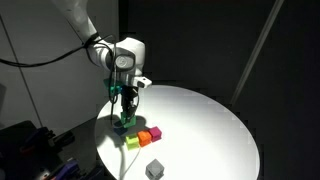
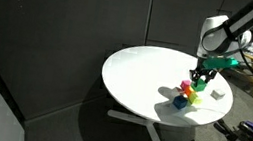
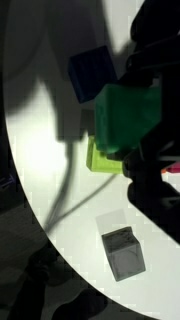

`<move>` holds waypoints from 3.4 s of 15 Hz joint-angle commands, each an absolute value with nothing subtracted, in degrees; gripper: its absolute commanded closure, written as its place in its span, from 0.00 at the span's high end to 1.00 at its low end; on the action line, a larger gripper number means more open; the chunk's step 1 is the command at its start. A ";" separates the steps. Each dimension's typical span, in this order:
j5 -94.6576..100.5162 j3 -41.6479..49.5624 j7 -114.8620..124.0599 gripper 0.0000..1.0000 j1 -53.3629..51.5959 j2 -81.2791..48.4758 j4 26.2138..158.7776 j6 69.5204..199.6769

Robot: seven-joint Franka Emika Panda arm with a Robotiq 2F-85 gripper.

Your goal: Pick up the lime green block and put it on both the orange block and the pink block

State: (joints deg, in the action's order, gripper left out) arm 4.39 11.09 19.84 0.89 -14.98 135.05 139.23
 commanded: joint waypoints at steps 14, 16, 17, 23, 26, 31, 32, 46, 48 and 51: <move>-5.02 10.70 14.94 0.30 8.17 -20.42 127.04 140.05; -4.87 10.79 15.37 0.30 8.30 -21.56 125.66 140.00; -4.66 10.87 15.61 0.30 8.26 -22.16 125.01 139.92; -4.12 11.24 15.62 0.30 8.30 -25.26 121.61 139.46; -4.06 11.42 15.51 0.30 8.39 -26.76 120.20 139.26; -3.98 11.63 15.42 0.30 8.44 -28.74 118.74 139.21; -3.92 11.66 15.44 0.30 8.41 -29.10 118.47 139.17; -3.87 11.89 15.60 0.30 8.39 -32.35 115.95 138.84; -3.89 11.88 15.56 0.30 8.40 -32.56 115.83 138.83; -3.90 11.88 15.51 0.30 8.40 -32.75 115.72 138.83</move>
